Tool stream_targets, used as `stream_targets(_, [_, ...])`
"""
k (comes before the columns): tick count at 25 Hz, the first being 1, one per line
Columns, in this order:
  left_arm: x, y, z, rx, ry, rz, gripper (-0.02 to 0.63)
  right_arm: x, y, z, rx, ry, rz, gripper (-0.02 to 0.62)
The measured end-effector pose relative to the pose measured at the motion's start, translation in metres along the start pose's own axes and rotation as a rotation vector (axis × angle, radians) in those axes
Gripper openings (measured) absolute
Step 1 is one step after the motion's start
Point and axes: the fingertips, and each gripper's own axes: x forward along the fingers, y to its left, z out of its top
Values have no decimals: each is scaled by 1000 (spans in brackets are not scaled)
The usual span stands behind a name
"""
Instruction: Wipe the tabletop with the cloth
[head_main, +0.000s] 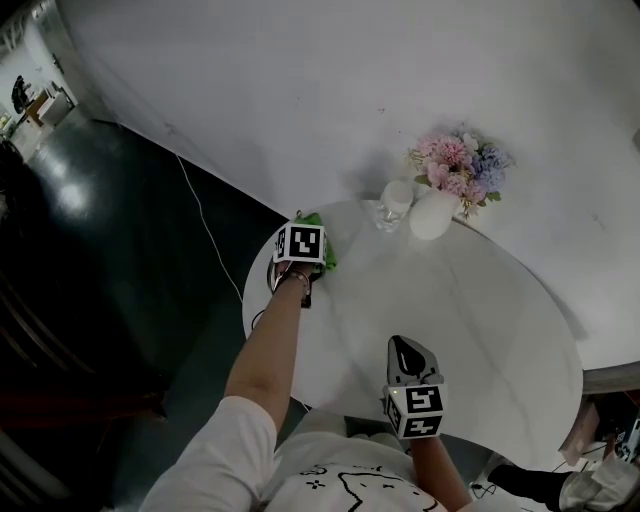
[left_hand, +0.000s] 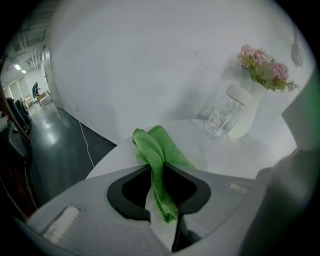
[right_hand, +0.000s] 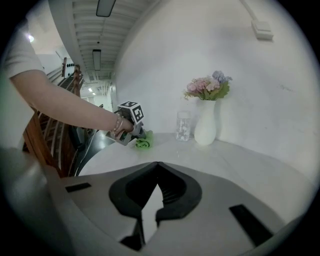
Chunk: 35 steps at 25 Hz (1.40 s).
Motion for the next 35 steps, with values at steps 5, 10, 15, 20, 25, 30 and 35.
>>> stream_targets(5, [-14, 17, -16, -26, 7, 28, 87, 5, 7, 10, -12, -28, 33, -2])
stream_targets(10, [-32, 34, -41, -63, -9, 36, 87, 8, 17, 26, -39, -66, 58, -2])
stream_targets(15, [-44, 46, -57, -68, -13, 58, 87, 12, 30, 33, -63, -88, 94, -2])
stream_targets(20, [-54, 53, -71, -81, 0, 68, 87, 10, 38, 43, -77, -113, 111, -2])
stream_targets(25, [-65, 60, -85, -104, -17, 64, 87, 12, 40, 51, -77, -136, 124, -2])
stream_targets(30, [-79, 67, -104, -131, -40, 70, 87, 10, 48, 53, -81, -143, 142, -2])
stream_targets(35, [-92, 73, -122, -139, -57, 99, 86, 7, 51, 50, -86, -147, 157, -2])
